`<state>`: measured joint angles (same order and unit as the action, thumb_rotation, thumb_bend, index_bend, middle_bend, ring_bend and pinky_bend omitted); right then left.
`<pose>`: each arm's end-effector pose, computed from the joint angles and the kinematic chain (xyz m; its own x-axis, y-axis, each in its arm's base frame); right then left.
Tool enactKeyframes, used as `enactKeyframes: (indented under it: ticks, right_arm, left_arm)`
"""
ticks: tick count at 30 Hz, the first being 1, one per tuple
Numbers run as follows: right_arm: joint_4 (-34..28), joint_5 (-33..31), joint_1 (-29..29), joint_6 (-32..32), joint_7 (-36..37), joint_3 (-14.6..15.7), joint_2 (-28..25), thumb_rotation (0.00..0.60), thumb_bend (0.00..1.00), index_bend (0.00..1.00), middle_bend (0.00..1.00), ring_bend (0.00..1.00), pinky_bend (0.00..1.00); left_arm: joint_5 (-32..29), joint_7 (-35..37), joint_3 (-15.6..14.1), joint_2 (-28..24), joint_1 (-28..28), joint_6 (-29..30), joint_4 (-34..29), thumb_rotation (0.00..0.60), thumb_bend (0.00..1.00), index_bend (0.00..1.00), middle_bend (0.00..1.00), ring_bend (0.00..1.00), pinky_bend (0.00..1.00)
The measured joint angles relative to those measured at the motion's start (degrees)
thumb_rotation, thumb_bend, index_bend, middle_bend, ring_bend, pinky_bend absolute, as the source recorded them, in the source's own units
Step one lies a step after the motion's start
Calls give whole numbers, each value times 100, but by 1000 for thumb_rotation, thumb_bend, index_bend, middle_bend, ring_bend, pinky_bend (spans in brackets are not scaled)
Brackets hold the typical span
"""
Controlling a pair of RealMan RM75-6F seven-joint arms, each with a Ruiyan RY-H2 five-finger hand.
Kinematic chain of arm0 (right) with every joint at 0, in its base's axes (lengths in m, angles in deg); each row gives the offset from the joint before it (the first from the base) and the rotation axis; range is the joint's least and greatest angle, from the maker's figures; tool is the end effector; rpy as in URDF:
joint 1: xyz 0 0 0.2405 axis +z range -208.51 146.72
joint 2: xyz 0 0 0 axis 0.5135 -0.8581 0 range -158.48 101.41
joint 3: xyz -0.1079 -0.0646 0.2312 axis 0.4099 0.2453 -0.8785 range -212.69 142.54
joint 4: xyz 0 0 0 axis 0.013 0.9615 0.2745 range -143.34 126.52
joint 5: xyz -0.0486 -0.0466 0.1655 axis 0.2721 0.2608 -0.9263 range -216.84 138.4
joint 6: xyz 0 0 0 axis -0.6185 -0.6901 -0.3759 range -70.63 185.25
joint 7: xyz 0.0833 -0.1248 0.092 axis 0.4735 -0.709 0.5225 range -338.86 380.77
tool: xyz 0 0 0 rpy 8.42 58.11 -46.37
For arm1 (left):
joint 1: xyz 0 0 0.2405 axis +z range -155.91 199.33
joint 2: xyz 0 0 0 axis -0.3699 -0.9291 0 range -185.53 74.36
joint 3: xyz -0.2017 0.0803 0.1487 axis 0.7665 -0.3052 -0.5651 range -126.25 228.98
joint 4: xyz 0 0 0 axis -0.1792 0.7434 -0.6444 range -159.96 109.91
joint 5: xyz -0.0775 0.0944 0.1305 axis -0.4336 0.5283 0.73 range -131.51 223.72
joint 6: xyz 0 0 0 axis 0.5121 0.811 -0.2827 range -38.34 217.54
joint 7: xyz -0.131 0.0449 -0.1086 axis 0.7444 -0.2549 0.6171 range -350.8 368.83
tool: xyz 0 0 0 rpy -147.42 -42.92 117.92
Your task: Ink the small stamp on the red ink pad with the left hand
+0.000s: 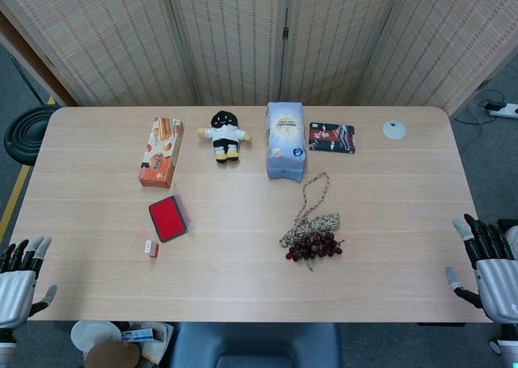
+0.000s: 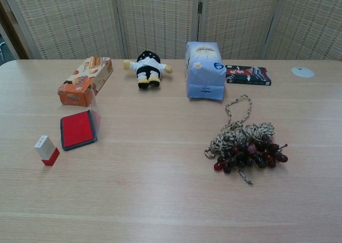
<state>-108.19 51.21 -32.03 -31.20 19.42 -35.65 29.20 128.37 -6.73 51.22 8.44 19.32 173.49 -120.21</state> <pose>-0.2940 -0.1720 0.2126 0.4068 -0.0240 0.9132 -0.9133 0.0085 0.4071 -0.3213 0.1864 0.1791 0.5833 0.1162 0.8039 0.8029 0.0672 -0.5923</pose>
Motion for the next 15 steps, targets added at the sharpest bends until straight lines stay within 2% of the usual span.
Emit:
enactKeyframes:
  ticks: [12,15]
  right_arm:
    - [6,-45,-75,-121,207,2,-77,600,381,20,0,0,0]
    - [22,-54,-105,-213,303,-30,-105,600,381,20,0,0,0]
  left_arm:
    - [45,425,-17,-111,-190,-415,-26,600,297,0,0,0,0]
    - [-37,287,14,-165,-305,-597,-133,600,297,0,0,0,0]
